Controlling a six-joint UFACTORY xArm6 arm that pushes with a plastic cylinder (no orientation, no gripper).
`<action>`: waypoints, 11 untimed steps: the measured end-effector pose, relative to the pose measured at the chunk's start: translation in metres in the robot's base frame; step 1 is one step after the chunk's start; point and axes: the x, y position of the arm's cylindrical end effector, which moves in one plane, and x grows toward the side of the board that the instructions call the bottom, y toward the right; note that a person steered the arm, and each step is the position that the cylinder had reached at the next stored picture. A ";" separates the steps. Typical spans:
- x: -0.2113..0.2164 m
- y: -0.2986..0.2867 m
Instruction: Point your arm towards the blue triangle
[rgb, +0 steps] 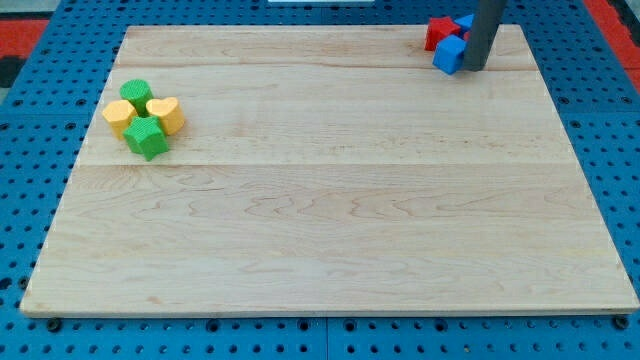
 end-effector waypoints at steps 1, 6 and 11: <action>0.000 0.000; 0.020 -0.161; -0.053 -0.227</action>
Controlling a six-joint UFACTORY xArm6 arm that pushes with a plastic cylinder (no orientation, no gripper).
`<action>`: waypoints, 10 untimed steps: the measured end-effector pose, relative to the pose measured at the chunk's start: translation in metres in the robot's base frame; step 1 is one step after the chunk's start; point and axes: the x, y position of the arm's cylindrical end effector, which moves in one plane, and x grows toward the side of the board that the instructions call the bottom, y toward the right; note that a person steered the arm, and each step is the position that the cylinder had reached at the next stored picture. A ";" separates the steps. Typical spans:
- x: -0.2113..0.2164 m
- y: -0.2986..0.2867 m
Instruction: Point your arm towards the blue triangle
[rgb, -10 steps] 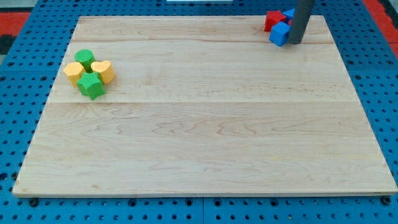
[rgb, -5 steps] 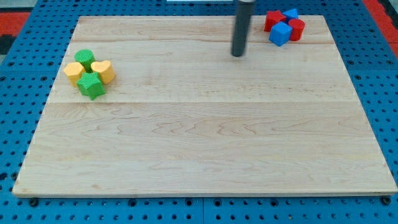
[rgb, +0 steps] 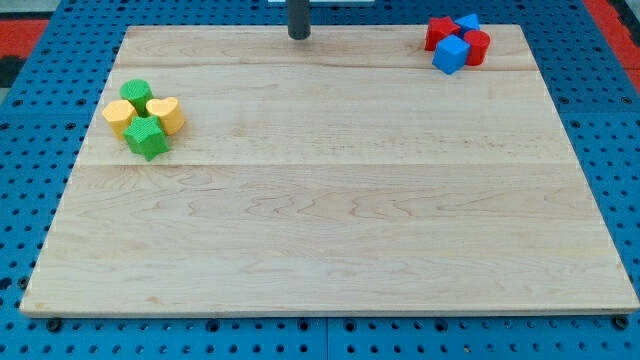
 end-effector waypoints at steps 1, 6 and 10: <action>0.058 0.003; 0.100 0.216; -0.030 0.299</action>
